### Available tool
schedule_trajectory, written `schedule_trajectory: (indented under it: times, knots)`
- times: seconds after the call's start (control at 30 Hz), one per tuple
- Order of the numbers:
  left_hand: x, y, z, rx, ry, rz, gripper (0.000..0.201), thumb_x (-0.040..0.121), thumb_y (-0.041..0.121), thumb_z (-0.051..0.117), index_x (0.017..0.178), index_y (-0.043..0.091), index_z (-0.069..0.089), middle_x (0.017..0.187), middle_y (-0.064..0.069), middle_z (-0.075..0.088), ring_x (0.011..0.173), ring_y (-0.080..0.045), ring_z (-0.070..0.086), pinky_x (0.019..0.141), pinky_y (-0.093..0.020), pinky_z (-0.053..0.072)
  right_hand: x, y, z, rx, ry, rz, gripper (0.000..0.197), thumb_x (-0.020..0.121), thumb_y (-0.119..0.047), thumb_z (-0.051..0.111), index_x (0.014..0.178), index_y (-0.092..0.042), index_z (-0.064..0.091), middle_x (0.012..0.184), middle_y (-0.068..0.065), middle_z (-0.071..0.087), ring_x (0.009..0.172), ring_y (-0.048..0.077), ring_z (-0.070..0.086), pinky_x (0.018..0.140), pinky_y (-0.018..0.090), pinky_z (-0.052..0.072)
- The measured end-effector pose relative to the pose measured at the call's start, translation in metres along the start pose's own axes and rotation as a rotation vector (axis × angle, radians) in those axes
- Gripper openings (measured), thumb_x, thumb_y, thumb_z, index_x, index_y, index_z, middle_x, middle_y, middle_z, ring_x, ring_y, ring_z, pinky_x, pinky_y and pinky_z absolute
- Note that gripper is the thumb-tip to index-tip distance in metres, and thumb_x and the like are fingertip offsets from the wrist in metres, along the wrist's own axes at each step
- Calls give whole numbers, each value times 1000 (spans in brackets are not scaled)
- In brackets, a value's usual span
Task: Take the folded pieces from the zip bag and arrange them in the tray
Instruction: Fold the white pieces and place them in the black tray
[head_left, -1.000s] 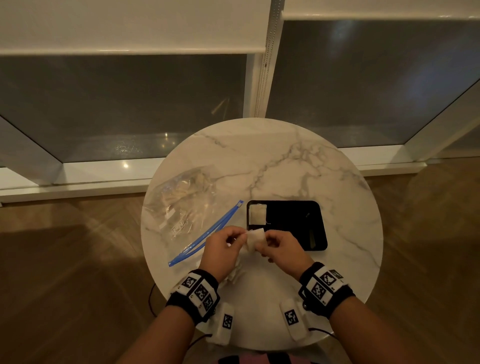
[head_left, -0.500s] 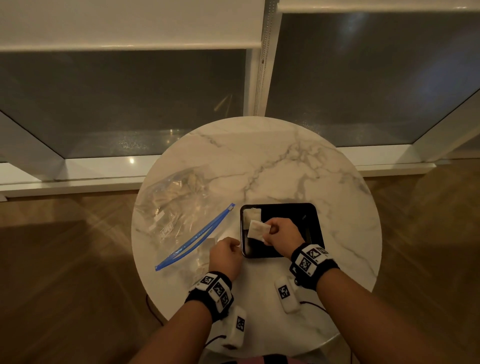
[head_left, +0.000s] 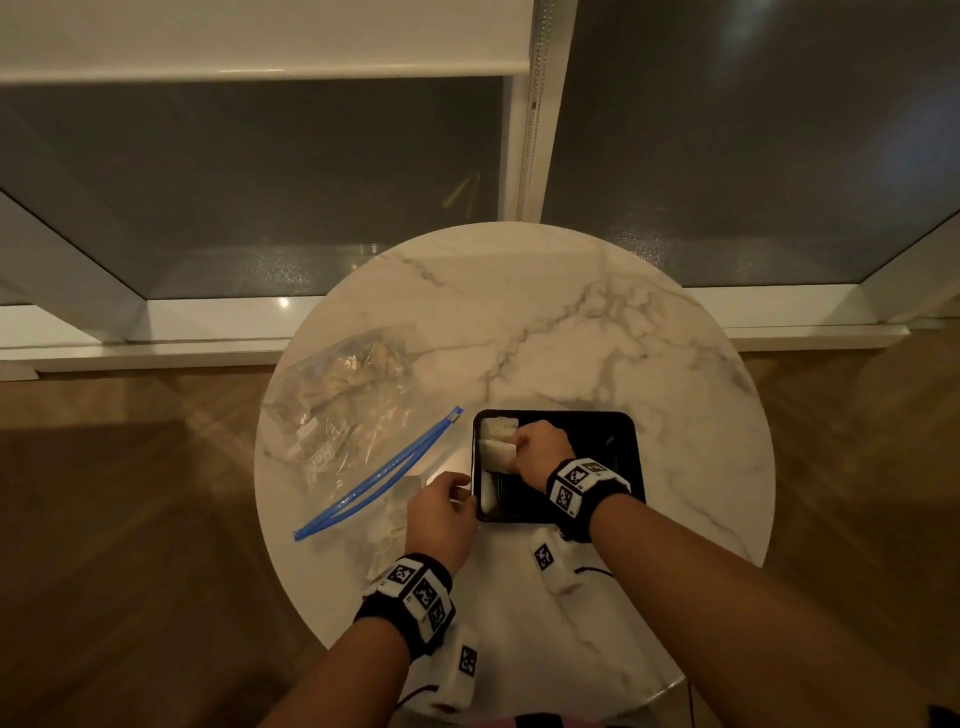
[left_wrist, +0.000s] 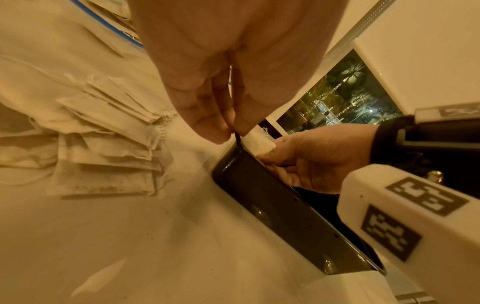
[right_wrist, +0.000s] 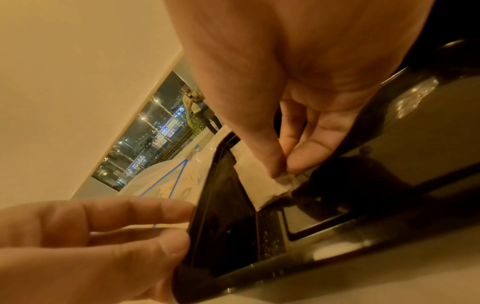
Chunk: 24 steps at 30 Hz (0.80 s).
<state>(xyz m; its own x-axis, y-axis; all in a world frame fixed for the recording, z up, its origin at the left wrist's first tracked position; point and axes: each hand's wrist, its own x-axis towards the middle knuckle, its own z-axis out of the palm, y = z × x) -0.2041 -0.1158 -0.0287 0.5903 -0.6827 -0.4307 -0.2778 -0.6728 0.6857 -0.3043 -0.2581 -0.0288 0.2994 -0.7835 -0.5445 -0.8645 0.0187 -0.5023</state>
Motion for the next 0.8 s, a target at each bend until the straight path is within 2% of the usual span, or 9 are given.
schedule_trajectory:
  times: [0.13,0.27,0.4,0.53,0.67,0.8]
  knots:
    - [1,1,1,14,0,1,26,94,13,65,119,19,67,97,4,70,81,-5,66,76,-23,56,5,2,0,19,11,46,7,74,-8,77,78,-10,72,79,6,69,75,21,68,73,34,61]
    - [3,3,3,0,-12,-21,26,94,12,64,119,20,66,97,5,68,81,-4,65,79,-34,62,9,3,-1,35,23,59,7,75,-12,78,77,-11,72,80,3,68,76,18,64,69,24,54]
    - [5,3,4,-13,-27,-23,24,95,11,64,117,21,66,94,6,66,81,-9,67,73,-40,63,13,5,-1,110,67,98,9,74,-14,76,74,-21,70,85,0,69,82,17,66,73,25,56]
    - [4,3,4,-23,-24,-21,24,95,11,64,117,21,65,94,6,66,80,-9,66,72,-41,63,14,9,-1,182,86,119,12,75,-14,76,78,-23,69,89,-1,67,83,15,64,72,23,53]
    - [5,3,4,-24,-21,-19,24,95,11,64,117,20,66,94,6,65,81,-9,66,71,-42,63,16,13,1,248,108,143,19,76,-14,78,70,-27,65,90,0,69,85,19,68,80,32,60]
    - [5,3,3,-22,-18,-30,24,95,11,64,117,21,66,94,7,65,80,-9,66,72,-41,63,17,15,3,283,121,154,21,73,-14,80,66,-27,65,88,2,71,83,21,71,79,36,61]
